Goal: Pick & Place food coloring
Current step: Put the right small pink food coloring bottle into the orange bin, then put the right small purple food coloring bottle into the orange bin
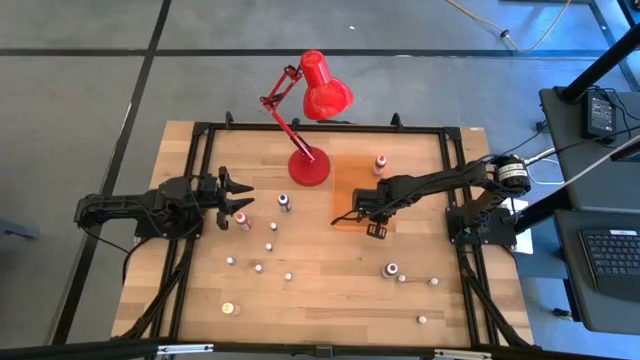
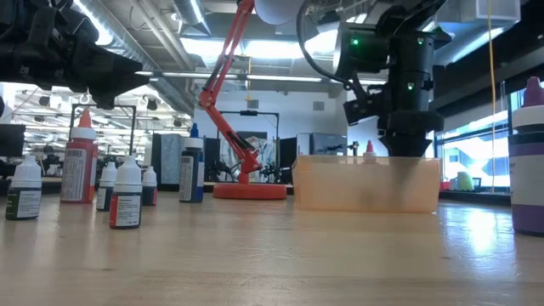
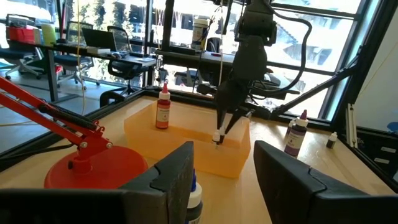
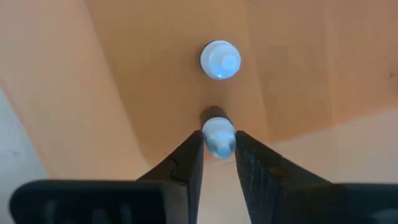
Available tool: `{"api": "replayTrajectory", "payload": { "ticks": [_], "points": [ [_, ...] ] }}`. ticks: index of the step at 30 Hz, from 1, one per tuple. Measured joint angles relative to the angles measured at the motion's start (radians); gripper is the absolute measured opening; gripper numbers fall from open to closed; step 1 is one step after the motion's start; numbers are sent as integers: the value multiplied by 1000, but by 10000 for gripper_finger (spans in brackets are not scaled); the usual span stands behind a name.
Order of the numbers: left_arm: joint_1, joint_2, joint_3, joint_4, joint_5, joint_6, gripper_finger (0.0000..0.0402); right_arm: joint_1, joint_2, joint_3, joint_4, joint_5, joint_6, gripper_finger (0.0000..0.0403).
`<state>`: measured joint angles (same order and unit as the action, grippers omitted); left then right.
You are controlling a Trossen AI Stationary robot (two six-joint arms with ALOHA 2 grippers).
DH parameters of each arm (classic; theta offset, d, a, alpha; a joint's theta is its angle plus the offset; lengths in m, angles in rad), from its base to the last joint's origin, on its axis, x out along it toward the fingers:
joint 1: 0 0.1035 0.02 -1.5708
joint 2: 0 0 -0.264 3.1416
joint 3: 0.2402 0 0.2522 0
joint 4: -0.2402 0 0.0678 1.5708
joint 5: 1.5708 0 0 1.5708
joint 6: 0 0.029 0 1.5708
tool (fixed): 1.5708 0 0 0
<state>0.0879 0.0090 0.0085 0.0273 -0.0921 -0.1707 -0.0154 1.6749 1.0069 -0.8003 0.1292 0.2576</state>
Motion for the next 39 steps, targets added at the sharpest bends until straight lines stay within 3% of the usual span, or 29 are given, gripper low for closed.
{"api": "replayTrajectory", "payload": {
  "ticks": [10,17,23,29,34,39],
  "points": [
    [0,0,0,0,0,0,162,0,0,0,-33,-1,30,149],
    [0,0,0,0,0,0,163,0,-21,0,-44,0,27,162],
    [0,0,0,0,0,0,162,0,-94,0,-41,0,28,163],
    [0,0,0,0,0,0,164,14,-245,3,-51,-15,77,163],
    [0,0,0,0,0,0,162,123,-394,5,-56,-71,130,163],
    [0,0,0,0,0,0,164,329,-475,5,-159,-30,132,163]
  ]
}}
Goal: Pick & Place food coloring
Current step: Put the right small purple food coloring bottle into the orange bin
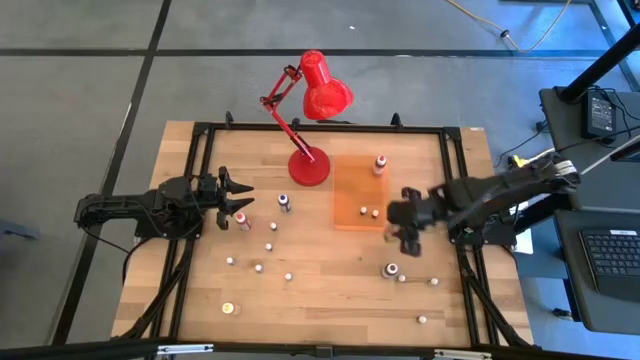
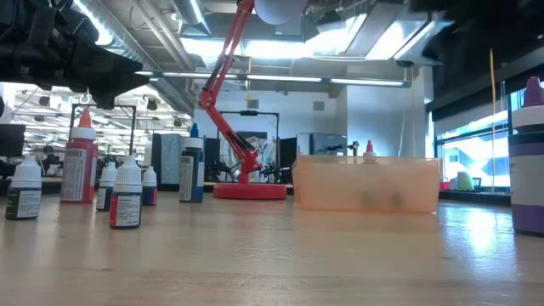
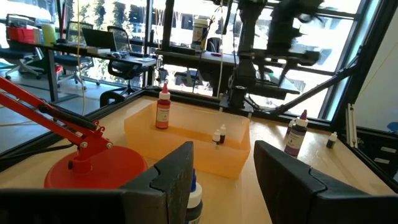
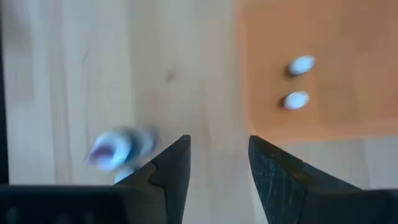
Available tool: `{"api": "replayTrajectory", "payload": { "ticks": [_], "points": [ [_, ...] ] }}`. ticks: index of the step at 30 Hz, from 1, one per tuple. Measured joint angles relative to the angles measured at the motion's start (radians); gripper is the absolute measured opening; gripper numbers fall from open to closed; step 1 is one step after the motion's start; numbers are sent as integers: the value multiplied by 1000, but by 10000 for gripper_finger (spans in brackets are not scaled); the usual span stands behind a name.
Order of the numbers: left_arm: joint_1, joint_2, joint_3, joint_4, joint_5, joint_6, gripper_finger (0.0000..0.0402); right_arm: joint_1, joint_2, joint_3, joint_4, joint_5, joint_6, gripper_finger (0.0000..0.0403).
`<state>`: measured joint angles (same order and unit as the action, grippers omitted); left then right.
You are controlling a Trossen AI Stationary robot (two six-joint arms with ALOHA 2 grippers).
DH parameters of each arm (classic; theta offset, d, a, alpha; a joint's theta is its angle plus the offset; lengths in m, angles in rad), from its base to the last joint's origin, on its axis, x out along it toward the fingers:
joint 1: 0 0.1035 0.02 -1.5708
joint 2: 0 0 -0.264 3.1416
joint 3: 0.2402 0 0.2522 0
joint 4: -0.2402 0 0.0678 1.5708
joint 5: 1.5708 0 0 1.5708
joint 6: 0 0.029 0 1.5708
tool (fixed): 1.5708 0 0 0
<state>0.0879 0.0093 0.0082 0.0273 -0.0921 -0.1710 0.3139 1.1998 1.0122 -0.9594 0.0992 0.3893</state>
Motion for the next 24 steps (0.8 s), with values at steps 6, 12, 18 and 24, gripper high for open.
{"api": "replayTrajectory", "payload": {
  "ticks": [6,12,18,24],
  "points": [
    [0,0,0,0,0,0,162,257,18,-1,-80,100,139,163],
    [0,0,0,0,0,0,164,418,21,-37,-282,105,702,163],
    [0,0,0,0,0,0,162,517,22,-127,-167,24,860,163],
    [0,0,0,3,-17,0,164,561,22,-179,-64,23,863,164]
  ]
}}
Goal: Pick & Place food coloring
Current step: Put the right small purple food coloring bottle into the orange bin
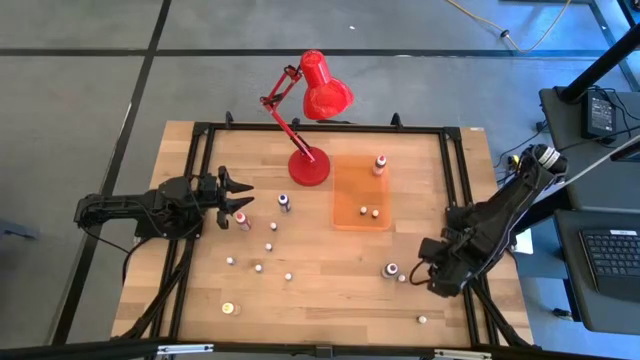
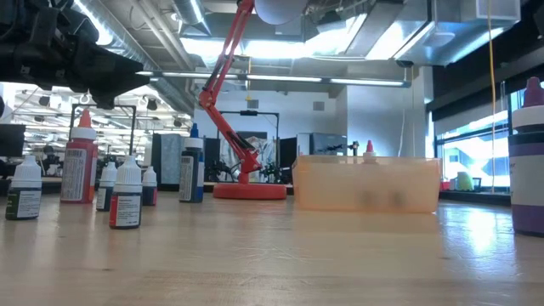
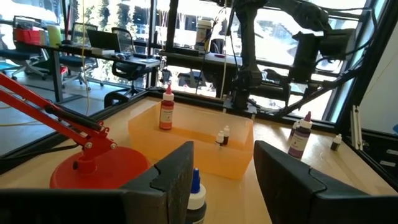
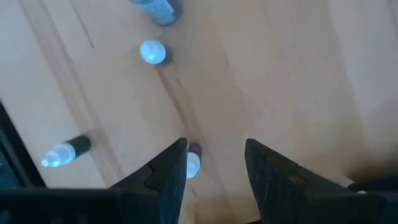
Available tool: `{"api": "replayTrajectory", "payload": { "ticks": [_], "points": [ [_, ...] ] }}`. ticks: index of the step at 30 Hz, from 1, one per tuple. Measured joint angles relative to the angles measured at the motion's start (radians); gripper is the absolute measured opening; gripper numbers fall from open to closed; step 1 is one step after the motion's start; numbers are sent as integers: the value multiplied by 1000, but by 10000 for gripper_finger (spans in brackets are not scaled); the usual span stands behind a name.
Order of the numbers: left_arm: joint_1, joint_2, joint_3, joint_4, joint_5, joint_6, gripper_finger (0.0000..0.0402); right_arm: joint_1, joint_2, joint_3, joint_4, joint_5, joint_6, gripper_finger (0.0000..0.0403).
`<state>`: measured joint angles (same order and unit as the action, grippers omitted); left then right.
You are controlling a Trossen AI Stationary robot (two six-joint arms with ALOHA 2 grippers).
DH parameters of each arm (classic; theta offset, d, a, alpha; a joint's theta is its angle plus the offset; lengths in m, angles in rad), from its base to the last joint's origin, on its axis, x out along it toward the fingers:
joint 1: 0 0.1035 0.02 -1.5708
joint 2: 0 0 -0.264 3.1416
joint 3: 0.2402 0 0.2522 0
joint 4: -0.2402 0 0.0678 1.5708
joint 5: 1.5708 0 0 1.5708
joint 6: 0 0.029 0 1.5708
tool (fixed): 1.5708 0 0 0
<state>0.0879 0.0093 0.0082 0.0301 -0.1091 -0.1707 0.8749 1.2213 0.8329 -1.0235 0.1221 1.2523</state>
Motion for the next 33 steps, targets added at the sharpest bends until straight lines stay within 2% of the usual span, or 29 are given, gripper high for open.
{"api": "replayTrajectory", "payload": {
  "ticks": [4,9,14,20,27,33],
  "points": [
    [0,0,0,0,-1,0,164,24,0,-15,17,0,16,185],
    [0,0,0,0,-1,0,162,46,0,-53,36,7,140,233],
    [0,0,0,1,-2,0,164,70,4,-84,125,-50,161,256],
    [0,0,0,1,-8,0,162,69,57,-85,121,-59,182,242],
    [0,0,0,5,-35,0,164,68,127,-86,126,-145,182,217],
    [0,0,0,5,-35,0,161,68,153,-86,163,-144,153,190]
  ]
}}
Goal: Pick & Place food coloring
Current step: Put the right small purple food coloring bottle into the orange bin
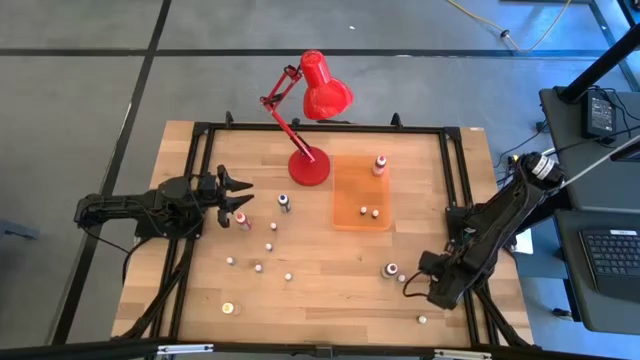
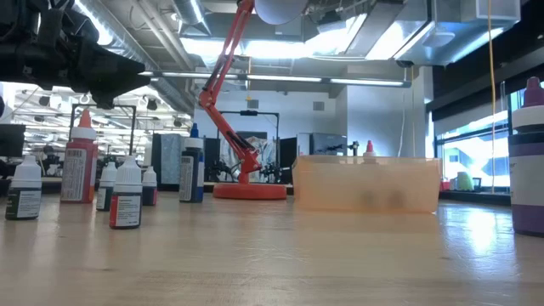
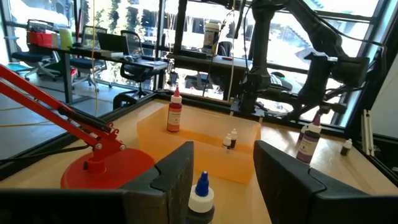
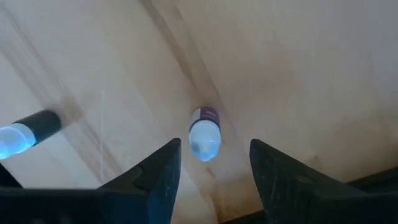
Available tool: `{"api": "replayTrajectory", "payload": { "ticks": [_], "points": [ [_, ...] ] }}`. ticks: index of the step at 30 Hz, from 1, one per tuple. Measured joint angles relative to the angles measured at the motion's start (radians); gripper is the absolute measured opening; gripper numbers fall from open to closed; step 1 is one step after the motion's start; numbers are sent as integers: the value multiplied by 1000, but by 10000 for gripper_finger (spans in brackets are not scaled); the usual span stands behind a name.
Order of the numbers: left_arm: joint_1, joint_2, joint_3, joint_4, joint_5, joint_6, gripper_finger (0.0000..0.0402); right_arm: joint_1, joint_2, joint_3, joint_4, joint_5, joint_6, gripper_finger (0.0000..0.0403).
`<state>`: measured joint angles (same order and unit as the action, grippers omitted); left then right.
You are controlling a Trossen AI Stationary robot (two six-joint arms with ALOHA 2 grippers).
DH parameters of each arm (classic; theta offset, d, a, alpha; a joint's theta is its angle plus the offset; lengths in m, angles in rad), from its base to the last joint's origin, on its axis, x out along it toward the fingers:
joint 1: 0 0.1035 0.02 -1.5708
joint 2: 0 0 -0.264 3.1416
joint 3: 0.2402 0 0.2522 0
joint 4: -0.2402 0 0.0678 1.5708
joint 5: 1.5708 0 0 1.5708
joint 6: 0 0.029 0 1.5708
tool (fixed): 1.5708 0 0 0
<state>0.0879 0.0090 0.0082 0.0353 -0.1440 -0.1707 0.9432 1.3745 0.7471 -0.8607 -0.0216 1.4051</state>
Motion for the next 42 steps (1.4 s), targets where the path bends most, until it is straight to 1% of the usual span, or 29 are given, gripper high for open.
{"api": "replayTrajectory", "payload": {
  "ticks": [6,13,17,21,32,37,42],
  "points": [
    [0,0,0,0,0,0,164,0,14,0,6,14,-49,156],
    [0,0,0,0,0,0,161,0,14,0,6,30,-53,95],
    [0,0,0,0,0,0,164,0,14,0,8,50,-53,74],
    [0,0,0,0,0,0,164,0,14,0,26,54,-53,72],
    [0,0,0,0,0,0,164,0,14,0,45,54,-46,101],
    [0,0,0,0,0,0,162,0,14,0,61,55,-42,103],
    [0,0,0,0,0,0,163,0,14,0,60,54,0,103]
  ]
}}
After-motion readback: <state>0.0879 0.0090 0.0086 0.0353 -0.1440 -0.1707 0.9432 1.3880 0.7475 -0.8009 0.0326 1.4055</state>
